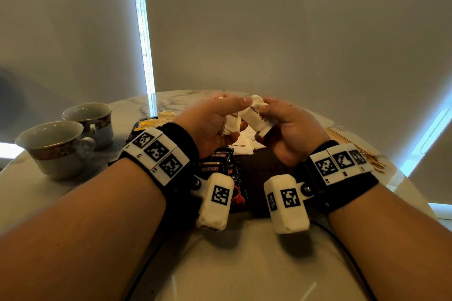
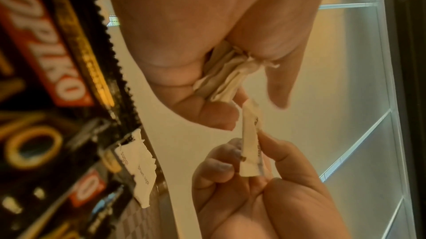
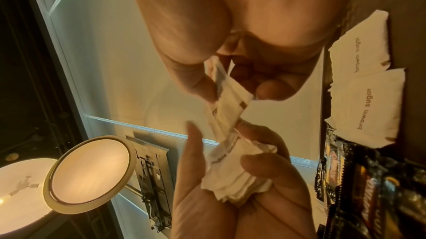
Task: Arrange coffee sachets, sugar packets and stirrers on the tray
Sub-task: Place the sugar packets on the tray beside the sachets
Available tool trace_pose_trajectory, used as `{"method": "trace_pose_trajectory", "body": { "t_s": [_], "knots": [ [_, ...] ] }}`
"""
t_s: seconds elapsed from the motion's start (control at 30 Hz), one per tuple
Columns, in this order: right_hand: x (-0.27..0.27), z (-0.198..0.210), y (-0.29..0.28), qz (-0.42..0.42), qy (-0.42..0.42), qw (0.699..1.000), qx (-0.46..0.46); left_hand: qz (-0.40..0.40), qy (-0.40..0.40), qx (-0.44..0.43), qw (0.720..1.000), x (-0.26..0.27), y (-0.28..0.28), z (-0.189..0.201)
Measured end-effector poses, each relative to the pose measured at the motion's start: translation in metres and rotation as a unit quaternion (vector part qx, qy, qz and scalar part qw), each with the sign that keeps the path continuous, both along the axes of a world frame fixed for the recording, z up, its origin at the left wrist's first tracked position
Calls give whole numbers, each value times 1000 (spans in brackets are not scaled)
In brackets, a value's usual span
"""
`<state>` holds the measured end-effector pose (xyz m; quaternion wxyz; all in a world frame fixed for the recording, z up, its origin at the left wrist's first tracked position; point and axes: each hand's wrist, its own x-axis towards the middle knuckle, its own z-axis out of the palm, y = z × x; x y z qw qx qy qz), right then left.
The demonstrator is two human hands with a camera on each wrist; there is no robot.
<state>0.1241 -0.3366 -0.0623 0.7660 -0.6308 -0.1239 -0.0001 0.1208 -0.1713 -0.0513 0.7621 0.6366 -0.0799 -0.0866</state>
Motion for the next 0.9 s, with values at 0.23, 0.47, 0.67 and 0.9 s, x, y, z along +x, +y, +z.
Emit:
{"method": "trace_pose_trajectory", "body": {
  "t_s": [0.23,0.47,0.67,0.9],
  "knots": [
    [3,-2,0,-12,3,1000,-4,15,6,9,1000,-3,-3,2],
    [2,-3,2,-22,31,999,3,58,-2,-43,997,-4,-5,3],
    [13,-1,-12,-59,70,995,41,78,7,-36,996,0,-5,2],
    [39,-22,-36,-109,200,972,64,87,31,-107,990,4,2,2]
  ]
}}
